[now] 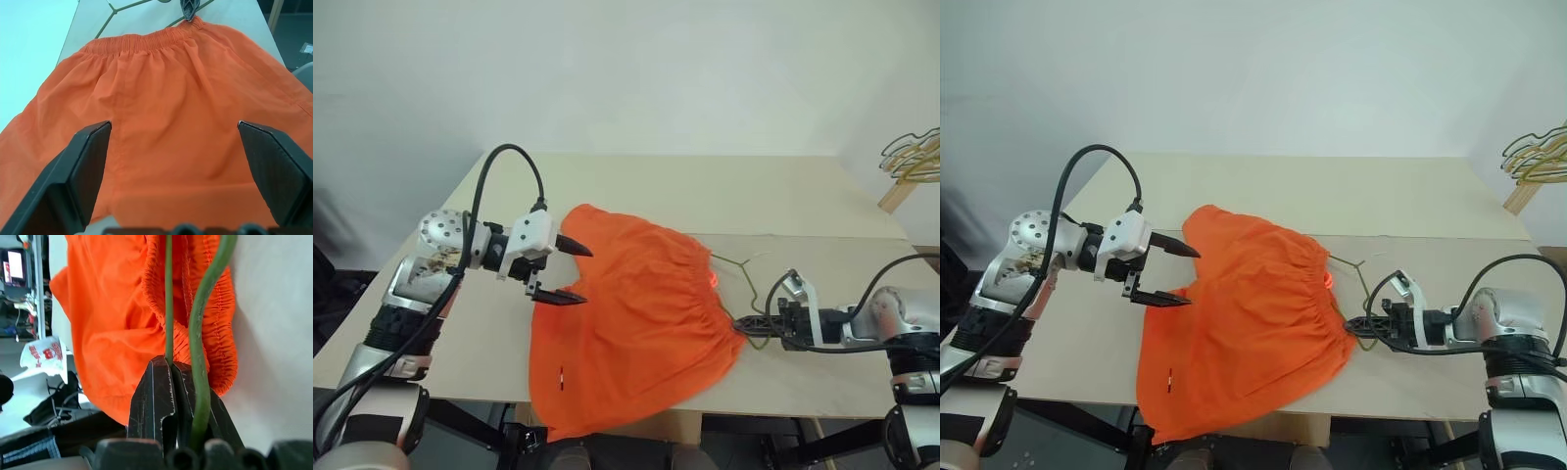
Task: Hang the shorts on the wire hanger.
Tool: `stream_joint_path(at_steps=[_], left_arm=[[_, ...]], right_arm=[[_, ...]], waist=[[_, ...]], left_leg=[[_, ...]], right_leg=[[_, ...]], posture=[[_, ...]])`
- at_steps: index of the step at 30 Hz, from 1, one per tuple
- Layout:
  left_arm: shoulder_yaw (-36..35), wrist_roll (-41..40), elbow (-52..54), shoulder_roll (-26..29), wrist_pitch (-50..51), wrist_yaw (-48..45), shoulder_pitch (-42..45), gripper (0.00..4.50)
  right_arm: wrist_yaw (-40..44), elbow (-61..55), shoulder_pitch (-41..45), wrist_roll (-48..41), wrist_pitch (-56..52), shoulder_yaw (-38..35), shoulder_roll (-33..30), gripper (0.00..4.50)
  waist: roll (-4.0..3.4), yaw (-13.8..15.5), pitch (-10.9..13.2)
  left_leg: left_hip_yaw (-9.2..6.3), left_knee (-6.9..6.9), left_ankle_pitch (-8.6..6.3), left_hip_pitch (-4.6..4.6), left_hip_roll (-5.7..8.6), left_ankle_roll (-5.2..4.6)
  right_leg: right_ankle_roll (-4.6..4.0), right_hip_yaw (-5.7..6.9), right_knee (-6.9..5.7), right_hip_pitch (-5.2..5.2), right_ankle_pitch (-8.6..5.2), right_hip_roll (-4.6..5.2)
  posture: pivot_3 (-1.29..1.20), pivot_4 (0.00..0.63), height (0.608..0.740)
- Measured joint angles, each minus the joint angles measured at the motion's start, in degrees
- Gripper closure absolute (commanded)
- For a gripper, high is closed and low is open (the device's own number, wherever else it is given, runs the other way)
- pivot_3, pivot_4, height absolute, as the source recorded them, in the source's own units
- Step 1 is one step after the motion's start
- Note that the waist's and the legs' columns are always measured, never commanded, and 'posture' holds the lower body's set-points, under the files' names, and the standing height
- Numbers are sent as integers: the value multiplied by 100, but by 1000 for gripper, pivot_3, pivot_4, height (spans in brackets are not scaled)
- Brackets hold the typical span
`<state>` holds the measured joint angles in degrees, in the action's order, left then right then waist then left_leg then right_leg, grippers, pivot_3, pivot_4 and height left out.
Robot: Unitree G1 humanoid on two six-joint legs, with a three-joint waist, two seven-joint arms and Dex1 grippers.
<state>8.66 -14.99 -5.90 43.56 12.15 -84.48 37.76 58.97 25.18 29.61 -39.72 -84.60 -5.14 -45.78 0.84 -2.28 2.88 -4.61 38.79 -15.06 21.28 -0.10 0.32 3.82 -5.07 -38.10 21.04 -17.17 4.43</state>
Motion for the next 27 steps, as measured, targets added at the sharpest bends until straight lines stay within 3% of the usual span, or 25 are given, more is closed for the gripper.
stream_joint_path(at_steps=[6, 13, 18, 23, 27], left_arm=[[33, 9, -94, -13, -158, -18, 50, 29], [114, 43, -372, -47, -283, -111, 277, 29], [128, 155, -789, -48, -554, -178, 665, 29], [105, 162, -1703, -74, -1003, -456, 1682, 29], [192, 133, -2384, -120, -1465, -747, 2508, 29]], right_arm=[[-8, -1351, -586, -187, 383, -237, -16, 4500], [-440, -3221, -1098, 263, 2375, -291, 260, 4500], [-443, -3980, -1214, 887, 3526, -13, -116, 4500], [-236, -4446, -1311, 1598, 4411, 560, -613, 4500], [-24, -4649, -1138, 1615, 4469, 727, -778, 4500]], waist=[[0, -29, 0], [0, -37, 0], [0, -10, 0], [2, -26, 1], [2, -98, 1]], left_leg=[[0, -1, 0, 1, -2, 0], [2, -2, 0, 3, -3, 0], [1, -2, 0, 9, -3, 0], [3, 3, 0, 14, -3, 0], [3, 3, 0, 15, -3, 0]], right_leg=[[1, -1, -1, 3, 0, -2], [3, -2, 0, 5, -1, -2], [3, 2, 4, 8, -1, -2], [3, 3, 4, 10, -1, -3], [3, 3, 6, 11, -2, -3]], posture=[[-9, 0, 740], [-19, 0, 740], [-19, 0, 740], [-76, 0, 740], [-112, 0, 740]])
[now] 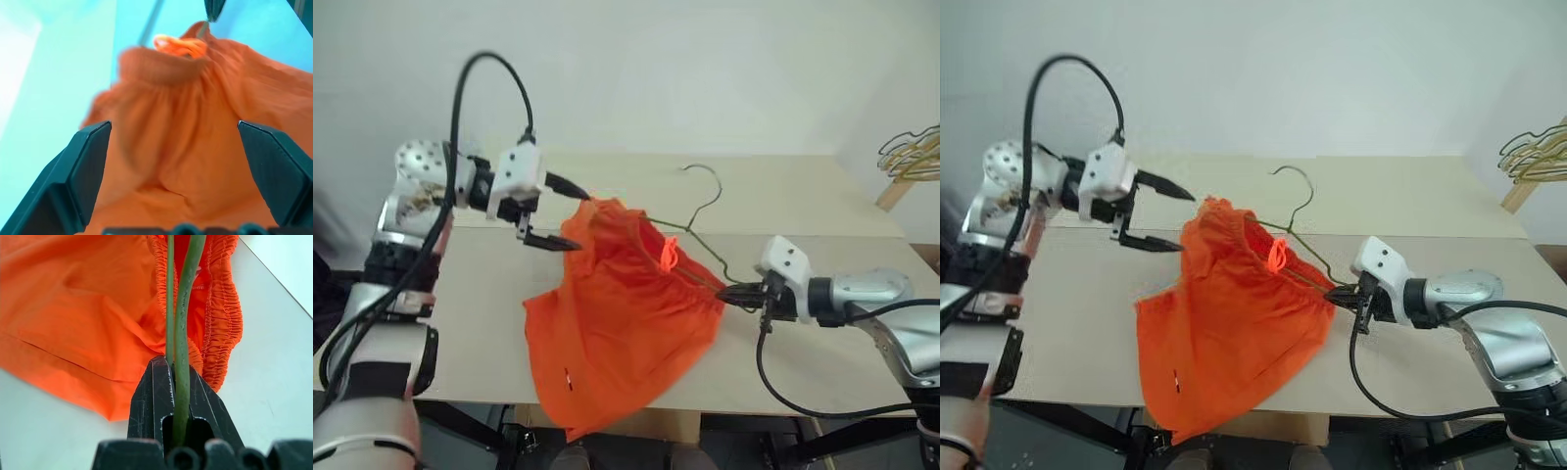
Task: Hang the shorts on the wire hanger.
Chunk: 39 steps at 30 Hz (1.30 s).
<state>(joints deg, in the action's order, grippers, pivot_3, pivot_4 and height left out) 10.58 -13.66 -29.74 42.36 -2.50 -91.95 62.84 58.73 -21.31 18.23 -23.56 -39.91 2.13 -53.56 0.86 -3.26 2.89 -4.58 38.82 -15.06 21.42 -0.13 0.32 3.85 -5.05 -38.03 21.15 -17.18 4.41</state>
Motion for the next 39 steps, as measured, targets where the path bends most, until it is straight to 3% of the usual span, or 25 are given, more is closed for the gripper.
stream_joint_path(at_steps=[10, 16, 30, 36, 39], left_arm=[[1587, 133, -1395, -414, -1044, -30, 646, 29], [1888, 783, -1977, -884, -1364, -25, 827, 29], [2086, 1459, -2556, -1138, -1648, -33, 926, 4460], [2095, 1290, -2593, -1104, -1594, -26, 923, 4460], [2122, 991, -2510, -1008, -1429, -32, 908, 4500]], right_arm=[[257, -140, 497, 92, -176, 395, -412, 4500], [261, -195, 599, 90, -341, 449, -481, 4500], [316, -302, 843, 36, -717, 540, -526, 4500], [330, -346, 886, -21, -820, 538, -545, 4500], [299, -360, 885, -21, -811, 494, -546, 3870]], waist=[[0, -211, 0], [1, -258, 1], [2, -412, 1], [1, -414, 1], [1, -430, 1]], left_leg=[[-4, 2, 0, 20, -1, 0], [-5, 5, 0, 25, 0, 0], [-9, 4, 0, 30, 0, -1], [-10, 5, 0, 30, 0, -1], [-11, 4, 0, 32, -1, -1]], right_leg=[[1, 0, -1, 14, -1, 0], [1, 1, -2, 18, -1, 0], [2, 1, -3, 22, -1, 1], [2, 2, -4, 23, -1, 2], [2, 2, -5, 25, -1, 2]], posture=[[-135, 0, 740], [-146, 0, 740], [-162, 0, 740], [-168, 0, 740], [-171, 0, 740]])
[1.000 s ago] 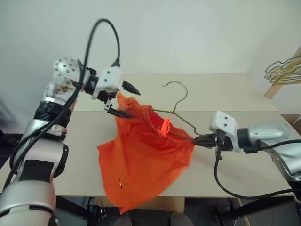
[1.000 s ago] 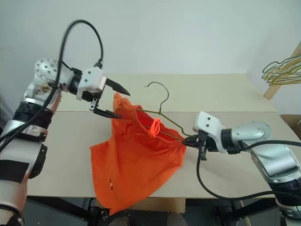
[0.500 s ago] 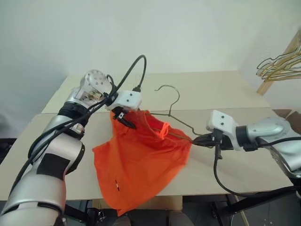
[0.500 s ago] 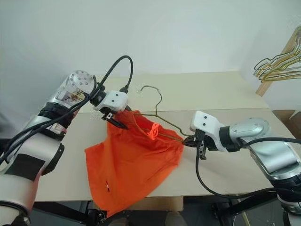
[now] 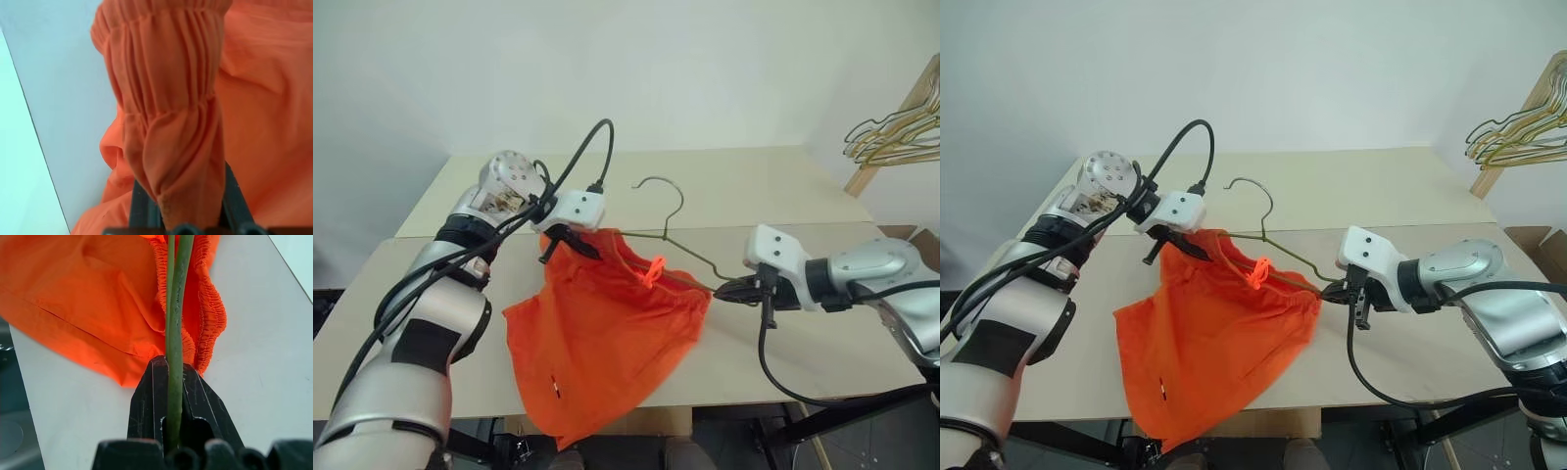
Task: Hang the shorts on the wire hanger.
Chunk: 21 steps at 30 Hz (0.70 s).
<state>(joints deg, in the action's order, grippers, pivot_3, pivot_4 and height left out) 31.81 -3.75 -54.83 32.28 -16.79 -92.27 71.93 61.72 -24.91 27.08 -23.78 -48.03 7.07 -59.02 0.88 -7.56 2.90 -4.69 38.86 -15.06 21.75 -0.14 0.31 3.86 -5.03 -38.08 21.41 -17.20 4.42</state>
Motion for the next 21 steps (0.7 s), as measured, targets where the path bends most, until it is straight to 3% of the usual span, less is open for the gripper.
stream_joint_path(at_steps=[6, 11, 12, 21], left_arm=[[-24, -242, 139, -9, 191, -2, -70, 4500], [-147, -243, 172, 55, 314, -2, -220, 4500], [-149, -243, 182, 77, 328, -2, -251, 4500], [-372, -211, 264, 85, 574, -3, -397, 4500]], right_arm=[[-159, -192, -353, 12, 41, -348, -146, 1996], [-460, -200, -1091, -27, -57, -1201, -167, 207], [-501, -206, -1192, -51, -81, -1342, -168, 16], [-879, -216, -2446, -312, -357, -3503, 130, 16]], waist=[[0, -1, 0], [0, -4, 0], [0, -11, 0], [3, 18, -2]], left_leg=[[-2, 3, 0, 4, 1, 0], [-2, 2, 0, 2, 0, 0], [-2, 2, 0, 1, 0, 0], [-3, 2, 0, 2, 1, -1]], right_leg=[[0, 2, 1, 0, 0, 1], [0, 2, -2, -1, 0, 0], [0, 2, -3, -1, 0, 0], [0, 3, 0, -6, 0, -1]], posture=[[-174, 0, 740], [-178, 0, 740], [-177, 0, 740], [-186, 0, 740]])
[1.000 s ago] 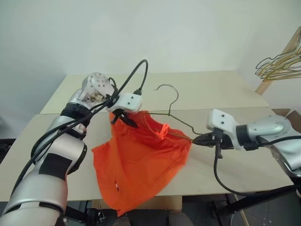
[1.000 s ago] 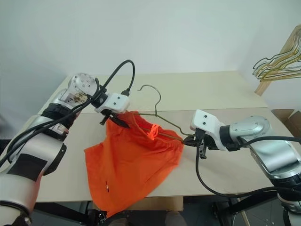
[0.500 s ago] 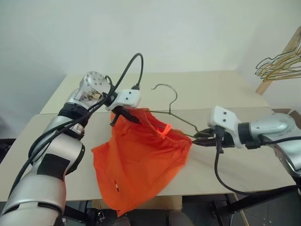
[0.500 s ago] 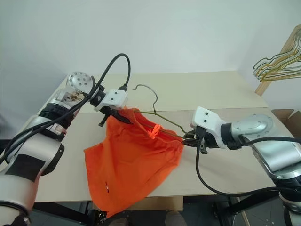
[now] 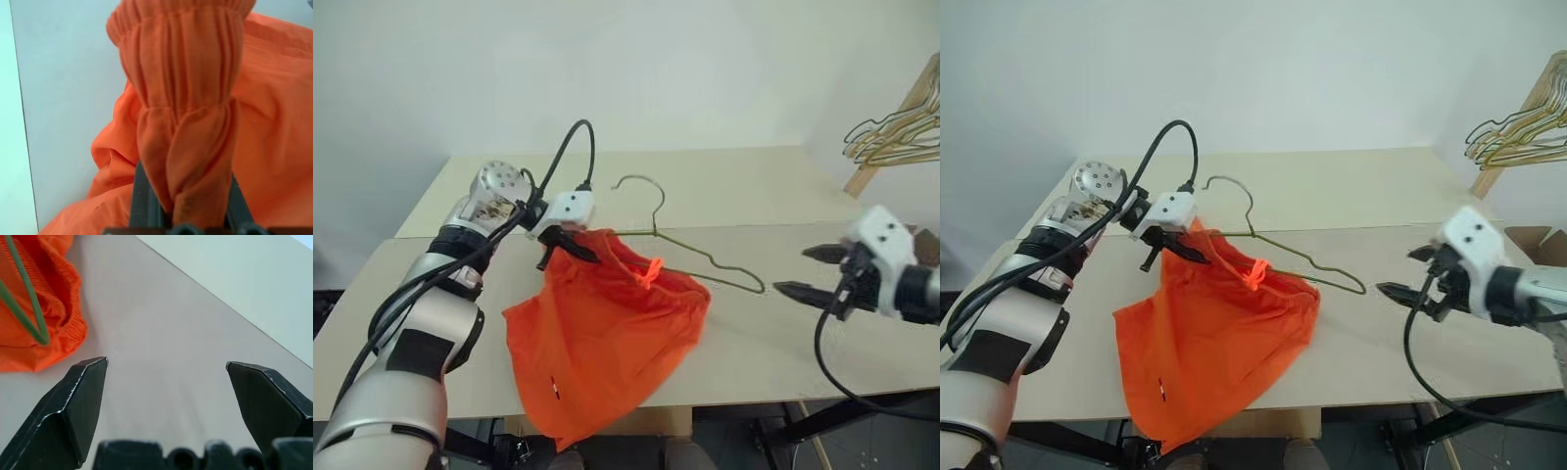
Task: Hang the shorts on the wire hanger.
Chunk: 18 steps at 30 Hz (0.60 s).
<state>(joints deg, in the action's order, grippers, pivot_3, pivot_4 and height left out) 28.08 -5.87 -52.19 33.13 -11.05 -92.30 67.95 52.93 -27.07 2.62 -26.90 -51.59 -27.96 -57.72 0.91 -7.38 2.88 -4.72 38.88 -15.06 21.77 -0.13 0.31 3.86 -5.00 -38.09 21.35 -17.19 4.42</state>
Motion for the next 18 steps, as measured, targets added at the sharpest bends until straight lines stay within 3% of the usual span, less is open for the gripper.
stream_joint_path(at_steps=[4, 8, 14, 18], left_arm=[[-81, 6, -64, 9, 106, 0, -1, 4500], [-128, 44, -181, -66, 134, 0, 62, 4500], [-226, 128, -262, -176, 154, 0, 153, 4500], [-230, 134, -273, -185, 167, 3, 154, 4500]], right_arm=[[157, -251, -1030, -171, 62, -358, 531, 16], [-129, -383, -1207, -202, 338, 184, 1260, 16], [-1068, 92, -299, 113, 656, 1753, 2637, 16], [-1332, 640, 163, 217, 773, 2361, 3112, 16]], waist=[[1, 9, -1], [3, -83, -6], [1, -265, -7], [1, -292, -6]], left_leg=[[1, 5, 0, -4, 1, 0], [5, 1, 0, -24, -1, 0], [2, -6, 0, -28, -4, 0], [-4, -6, 0, -22, -1, 0]], right_leg=[[0, 0, -3, -7, 0, 0], [3, -5, -5, -19, -1, -1], [1, -8, -5, -16, 0, -4], [1, -5, -2, -14, 0, -2]], posture=[[-190, 0, 740], [-190, 0, 740], [-186, 0, 740], [-177, 0, 740]])
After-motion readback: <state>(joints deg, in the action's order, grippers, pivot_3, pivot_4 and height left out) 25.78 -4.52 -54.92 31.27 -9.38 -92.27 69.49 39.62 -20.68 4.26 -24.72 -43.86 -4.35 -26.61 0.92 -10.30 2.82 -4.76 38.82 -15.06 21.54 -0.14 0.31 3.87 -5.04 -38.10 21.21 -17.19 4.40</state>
